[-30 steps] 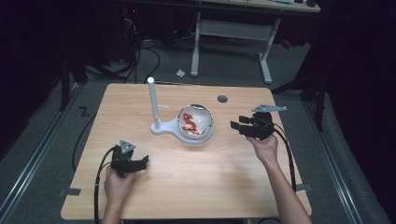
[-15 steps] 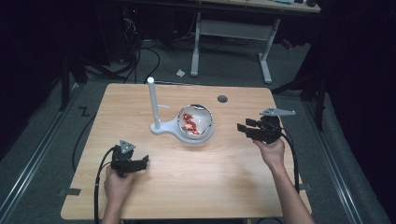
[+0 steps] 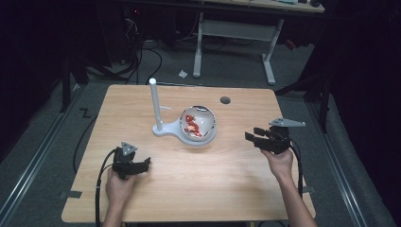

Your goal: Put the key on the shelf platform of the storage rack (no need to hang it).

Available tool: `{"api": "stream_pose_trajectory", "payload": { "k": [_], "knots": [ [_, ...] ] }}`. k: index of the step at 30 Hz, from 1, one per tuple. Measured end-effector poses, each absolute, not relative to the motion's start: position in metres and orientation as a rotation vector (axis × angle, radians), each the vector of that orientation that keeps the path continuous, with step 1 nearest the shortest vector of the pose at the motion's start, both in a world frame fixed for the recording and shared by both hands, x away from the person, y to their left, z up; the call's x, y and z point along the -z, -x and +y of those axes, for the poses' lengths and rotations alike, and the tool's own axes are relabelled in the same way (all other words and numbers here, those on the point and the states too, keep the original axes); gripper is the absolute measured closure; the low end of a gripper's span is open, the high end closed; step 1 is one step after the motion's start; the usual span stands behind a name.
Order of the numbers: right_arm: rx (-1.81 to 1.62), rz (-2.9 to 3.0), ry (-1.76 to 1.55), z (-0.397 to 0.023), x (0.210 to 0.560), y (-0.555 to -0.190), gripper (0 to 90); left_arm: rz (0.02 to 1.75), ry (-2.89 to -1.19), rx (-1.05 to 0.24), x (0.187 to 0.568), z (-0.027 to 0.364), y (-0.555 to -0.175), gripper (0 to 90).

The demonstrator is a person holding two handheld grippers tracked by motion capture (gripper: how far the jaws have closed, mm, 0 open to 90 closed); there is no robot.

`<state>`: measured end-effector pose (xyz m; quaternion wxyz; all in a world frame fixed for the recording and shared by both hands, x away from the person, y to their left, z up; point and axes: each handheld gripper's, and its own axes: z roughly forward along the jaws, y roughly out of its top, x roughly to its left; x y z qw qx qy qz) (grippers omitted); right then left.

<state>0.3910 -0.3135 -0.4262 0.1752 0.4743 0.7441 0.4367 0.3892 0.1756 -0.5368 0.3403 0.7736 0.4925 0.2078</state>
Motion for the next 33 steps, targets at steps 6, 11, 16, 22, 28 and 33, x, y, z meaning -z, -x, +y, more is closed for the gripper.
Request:
{"api": "stream_pose_trajectory", "payload": {
  "k": [6,11,16,22,28,33],
  "knots": [
    [-1.239,2.100,-1.356,-0.317,0.434,-0.385,48.7,1.282,-2.013,-0.541,0.537,0.176,-0.389,18.9],
    [-1.171,2.078,-1.325,-0.313,0.438,-0.376,48.7,1.282,-2.014,-0.542,0.537,0.176,-0.389,18.9],
    [-1.161,2.081,-1.331,-0.311,0.444,-0.371,48.7,1.282,-2.014,-0.542,0.537,0.176,-0.389,18.9],
    [-1.179,2.073,-1.336,-0.310,0.448,-0.369,48.8,1.282,-2.014,-0.542,0.537,0.176,-0.389,18.9],
    [-1.192,2.071,-1.353,-0.309,0.456,-0.367,48.9,1.282,-2.014,-0.542,0.537,0.176,-0.389,18.9],
    [-1.186,2.083,-1.352,-0.303,0.467,-0.366,49.2,1.282,-2.014,-0.541,0.537,0.176,-0.389,18.9]
  ]
}}
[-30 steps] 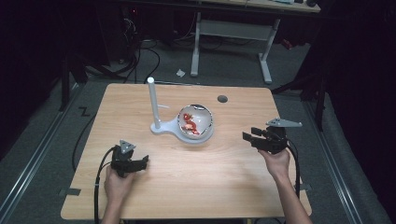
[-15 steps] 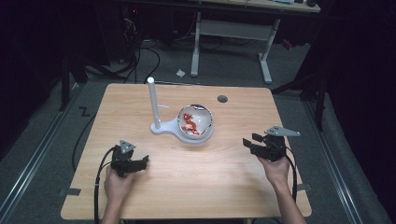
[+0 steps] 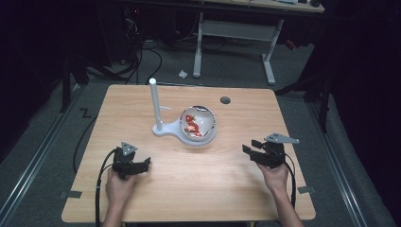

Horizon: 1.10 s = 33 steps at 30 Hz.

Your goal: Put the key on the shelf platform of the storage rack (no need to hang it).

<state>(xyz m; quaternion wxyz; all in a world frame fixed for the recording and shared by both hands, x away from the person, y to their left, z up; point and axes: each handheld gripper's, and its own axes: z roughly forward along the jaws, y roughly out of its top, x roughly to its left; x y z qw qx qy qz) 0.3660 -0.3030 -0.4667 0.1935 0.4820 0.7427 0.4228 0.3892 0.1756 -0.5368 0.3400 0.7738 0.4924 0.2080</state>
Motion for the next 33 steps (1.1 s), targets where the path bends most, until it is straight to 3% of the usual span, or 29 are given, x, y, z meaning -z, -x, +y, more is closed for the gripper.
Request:
{"api": "stream_pose_trajectory", "payload": {
  "k": [33],
  "knots": [
    [-1.141,2.129,-1.445,-0.297,0.513,-0.369,49.7,1.282,-2.014,-0.542,0.537,0.176,-0.389,18.9]
  ]
}}
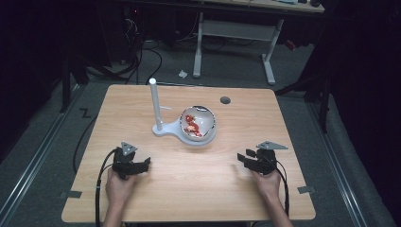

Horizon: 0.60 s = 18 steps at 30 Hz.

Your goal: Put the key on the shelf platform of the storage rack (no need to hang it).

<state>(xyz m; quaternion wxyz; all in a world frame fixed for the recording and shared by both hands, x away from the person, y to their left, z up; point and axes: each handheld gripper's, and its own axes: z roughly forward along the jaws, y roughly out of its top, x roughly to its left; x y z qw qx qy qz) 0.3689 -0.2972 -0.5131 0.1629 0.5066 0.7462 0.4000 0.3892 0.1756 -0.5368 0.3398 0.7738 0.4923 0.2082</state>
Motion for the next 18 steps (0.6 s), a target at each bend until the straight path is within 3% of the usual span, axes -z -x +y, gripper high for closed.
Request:
{"api": "stream_pose_trajectory", "payload": {
  "k": [18],
  "knots": [
    [-0.994,2.196,-1.382,-0.283,0.528,-0.370,47.6,1.282,-2.013,-0.542,0.537,0.176,-0.389,18.9]
  ]
}}
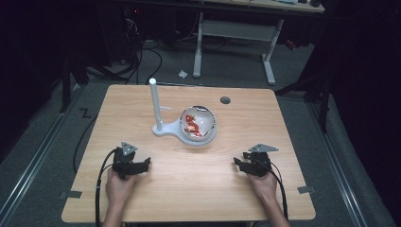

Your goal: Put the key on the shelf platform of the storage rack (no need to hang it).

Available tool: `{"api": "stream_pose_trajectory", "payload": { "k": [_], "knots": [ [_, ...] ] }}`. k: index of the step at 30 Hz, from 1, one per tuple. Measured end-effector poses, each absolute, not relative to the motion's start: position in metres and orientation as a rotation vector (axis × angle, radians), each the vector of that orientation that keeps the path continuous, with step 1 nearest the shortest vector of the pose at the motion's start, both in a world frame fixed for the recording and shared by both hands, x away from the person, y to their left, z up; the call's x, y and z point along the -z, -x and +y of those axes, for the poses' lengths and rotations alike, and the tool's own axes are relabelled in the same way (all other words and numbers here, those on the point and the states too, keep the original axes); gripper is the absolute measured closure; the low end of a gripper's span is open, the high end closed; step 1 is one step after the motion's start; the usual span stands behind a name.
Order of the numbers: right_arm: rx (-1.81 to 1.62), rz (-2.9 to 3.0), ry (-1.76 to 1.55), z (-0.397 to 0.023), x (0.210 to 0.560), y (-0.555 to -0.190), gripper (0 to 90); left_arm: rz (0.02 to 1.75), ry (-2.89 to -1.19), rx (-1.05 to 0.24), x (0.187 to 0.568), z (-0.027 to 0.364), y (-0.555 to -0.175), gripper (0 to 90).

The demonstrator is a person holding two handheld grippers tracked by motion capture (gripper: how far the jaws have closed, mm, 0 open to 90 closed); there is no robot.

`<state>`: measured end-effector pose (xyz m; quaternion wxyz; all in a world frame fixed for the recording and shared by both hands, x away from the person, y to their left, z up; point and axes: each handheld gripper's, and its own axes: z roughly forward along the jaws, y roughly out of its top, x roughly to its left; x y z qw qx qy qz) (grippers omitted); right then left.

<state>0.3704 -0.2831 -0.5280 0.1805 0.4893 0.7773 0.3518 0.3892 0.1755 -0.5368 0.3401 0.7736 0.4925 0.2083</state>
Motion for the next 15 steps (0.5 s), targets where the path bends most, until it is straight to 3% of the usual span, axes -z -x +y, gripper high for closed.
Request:
{"api": "stream_pose_trajectory", "payload": {
  "k": [15],
  "knots": [
    [-0.926,2.178,-1.319,-0.2762,0.5306,-0.3661,42.5,1.282,-2.014,-0.542,0.5368,0.1756,-0.3891,18.9]
  ]
}}
